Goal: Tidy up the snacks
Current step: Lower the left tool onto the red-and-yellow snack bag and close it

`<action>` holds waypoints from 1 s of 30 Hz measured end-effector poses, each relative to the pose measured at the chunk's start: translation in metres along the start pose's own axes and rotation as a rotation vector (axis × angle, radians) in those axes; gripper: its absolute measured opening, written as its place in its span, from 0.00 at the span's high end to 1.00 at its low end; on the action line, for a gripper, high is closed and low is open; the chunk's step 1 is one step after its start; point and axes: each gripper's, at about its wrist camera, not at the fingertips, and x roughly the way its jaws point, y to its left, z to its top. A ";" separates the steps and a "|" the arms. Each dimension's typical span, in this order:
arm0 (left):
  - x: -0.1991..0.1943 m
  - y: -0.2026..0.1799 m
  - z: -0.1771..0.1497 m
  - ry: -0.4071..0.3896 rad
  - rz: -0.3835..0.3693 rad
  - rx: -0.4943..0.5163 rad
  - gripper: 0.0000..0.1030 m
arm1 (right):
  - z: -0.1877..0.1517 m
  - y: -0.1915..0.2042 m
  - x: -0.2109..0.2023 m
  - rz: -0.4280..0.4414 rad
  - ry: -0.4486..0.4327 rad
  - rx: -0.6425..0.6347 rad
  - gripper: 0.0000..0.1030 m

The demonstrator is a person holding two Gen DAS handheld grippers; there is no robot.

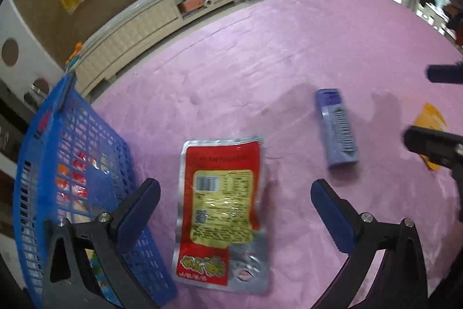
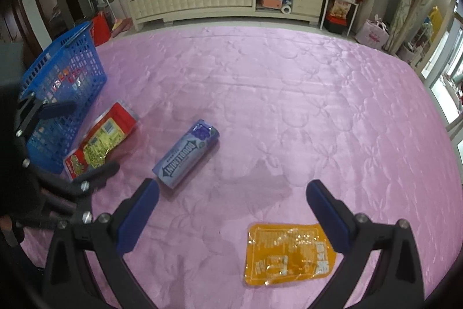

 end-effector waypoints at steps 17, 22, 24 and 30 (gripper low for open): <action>0.038 0.007 -0.009 0.162 -0.237 -0.107 0.00 | -0.002 -0.012 0.003 0.041 -0.005 0.035 0.00; 0.032 -0.004 -0.005 0.177 -0.323 -0.104 0.00 | -0.003 -0.018 -0.002 0.028 -0.010 0.049 0.00; 0.029 -0.011 -0.005 0.184 -0.353 -0.087 0.00 | -0.003 -0.021 -0.004 0.024 -0.012 0.055 0.00; 0.024 -0.019 0.003 0.182 -0.398 -0.080 0.00 | -0.006 -0.026 -0.007 0.022 -0.008 0.072 0.00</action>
